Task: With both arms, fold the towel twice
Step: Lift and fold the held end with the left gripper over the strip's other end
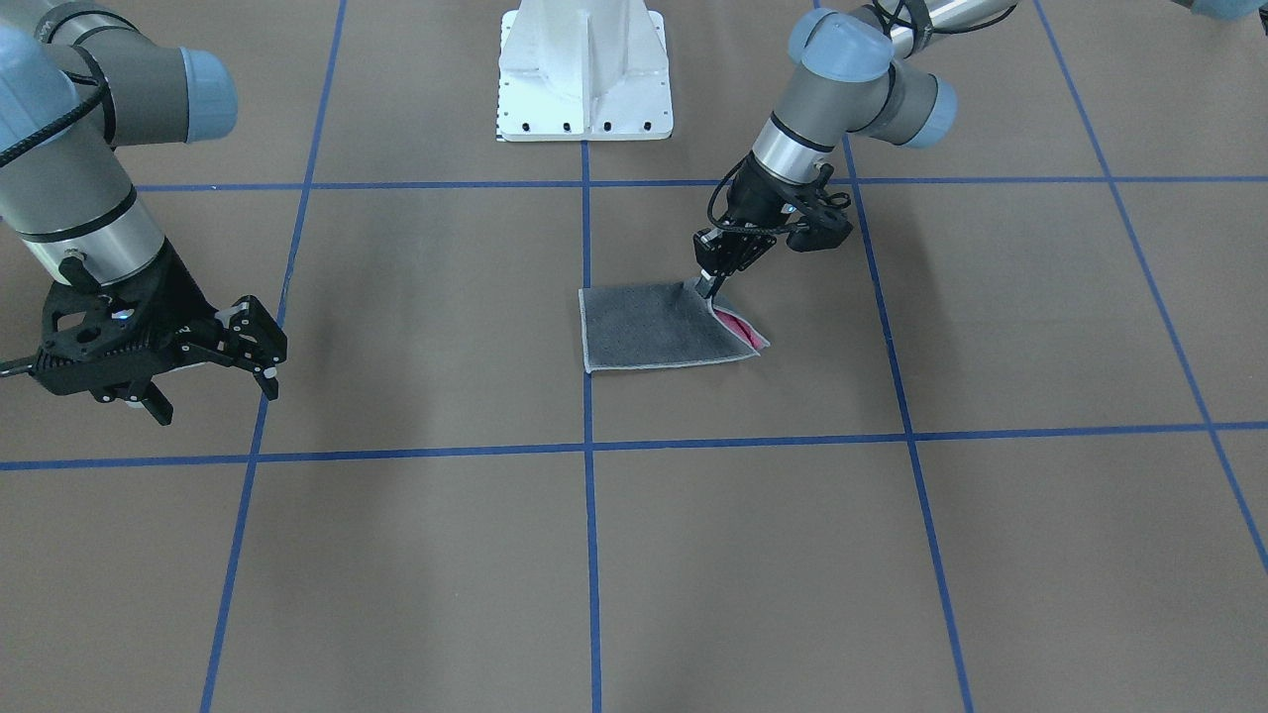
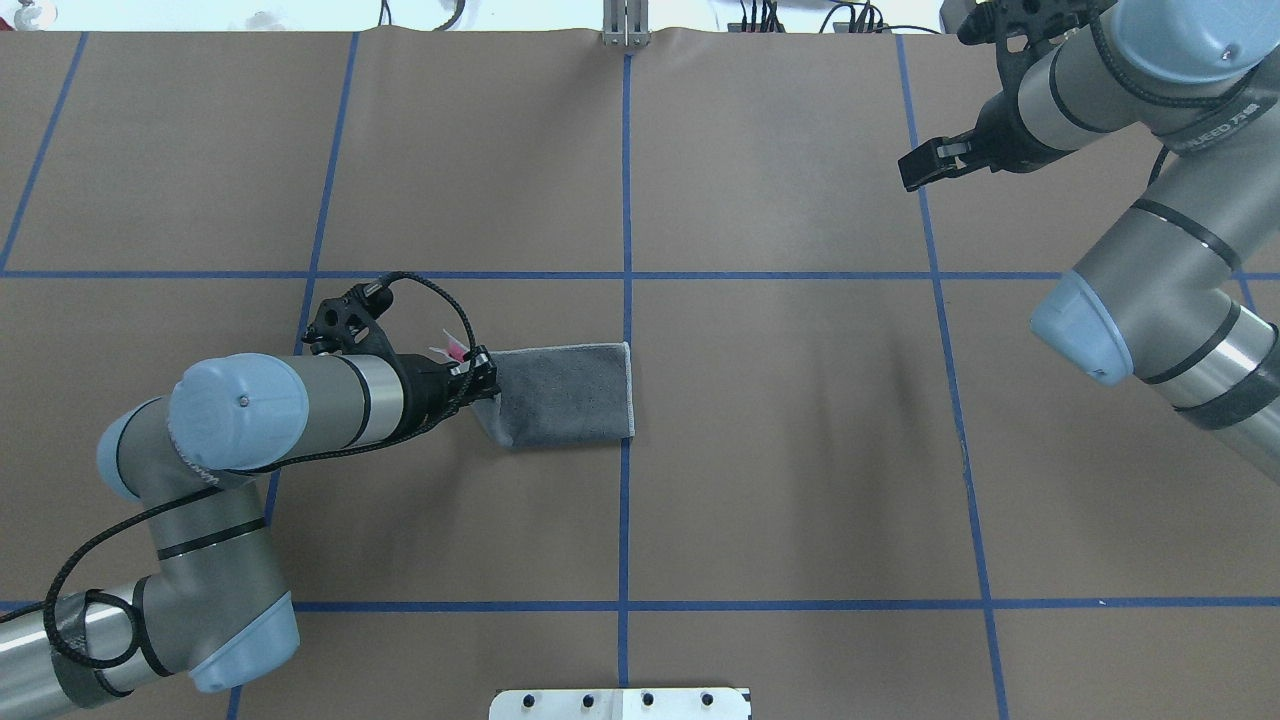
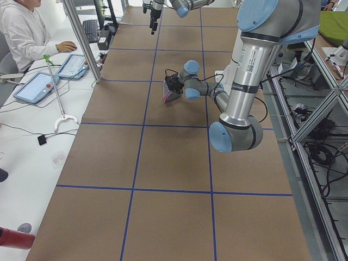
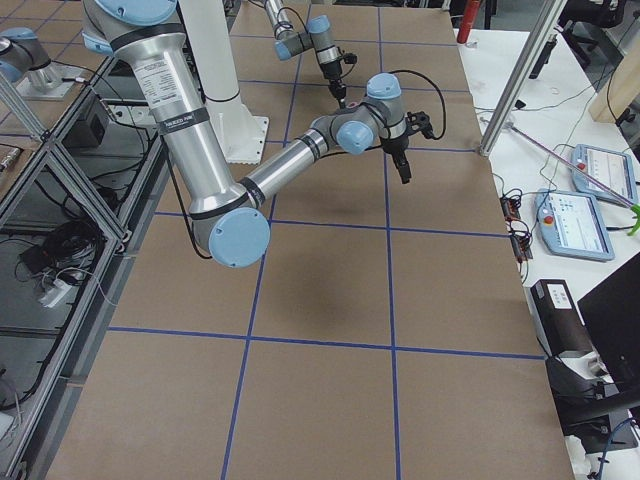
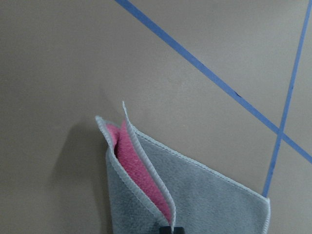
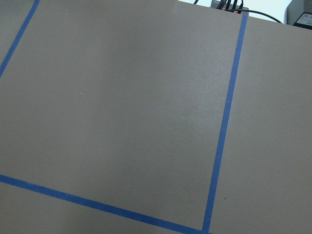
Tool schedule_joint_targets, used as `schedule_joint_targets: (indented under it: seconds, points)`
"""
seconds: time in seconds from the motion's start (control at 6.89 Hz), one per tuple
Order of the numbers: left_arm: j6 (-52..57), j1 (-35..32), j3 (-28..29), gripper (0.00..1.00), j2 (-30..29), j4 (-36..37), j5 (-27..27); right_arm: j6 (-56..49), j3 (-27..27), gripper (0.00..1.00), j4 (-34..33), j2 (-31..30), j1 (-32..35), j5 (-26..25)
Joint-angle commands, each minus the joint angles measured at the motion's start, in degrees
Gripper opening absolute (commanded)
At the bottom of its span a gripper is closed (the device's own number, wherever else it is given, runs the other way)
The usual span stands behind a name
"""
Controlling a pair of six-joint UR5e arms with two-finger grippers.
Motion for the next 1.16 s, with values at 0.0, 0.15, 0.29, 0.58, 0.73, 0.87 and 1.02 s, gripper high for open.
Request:
schedule_joint_targets:
  seconds: [0.0,0.15,0.29,0.58,0.73,0.87,1.02]
  points:
    - [-0.07,1.57,0.09,0.00,-4.51,4.25,1.29,0.28,0.09,1.00,-0.01,-0.09,0.00,0.00]
    - [-0.07,2.28,0.17,0.00,-5.57,5.04,1.55,0.28,0.09,1.00,-0.01,-0.09,0.00,0.00]
    - [-0.07,3.41,1.39,0.00,-7.84,6.09,3.47,0.28,0.00,1.00,-0.01,-0.09,0.00,0.00]
    - [-0.77,3.60,5.17,0.00,-11.98,6.28,4.19,0.28,0.00,1.00,-0.01,-0.09,0.00,0.00]
    - [-0.68,3.60,5.45,0.00,-12.51,6.28,4.19,0.28,0.00,1.00,-0.01,-0.09,0.00,0.00]
    - [-0.77,3.60,5.80,0.00,-13.22,6.37,4.19,0.28,0.09,1.00,-0.01,-0.09,0.00,0.00]
    - [-0.68,3.77,6.50,0.00,-13.48,6.28,4.28,0.28,0.00,1.00,-0.01,-0.09,0.09,0.00]
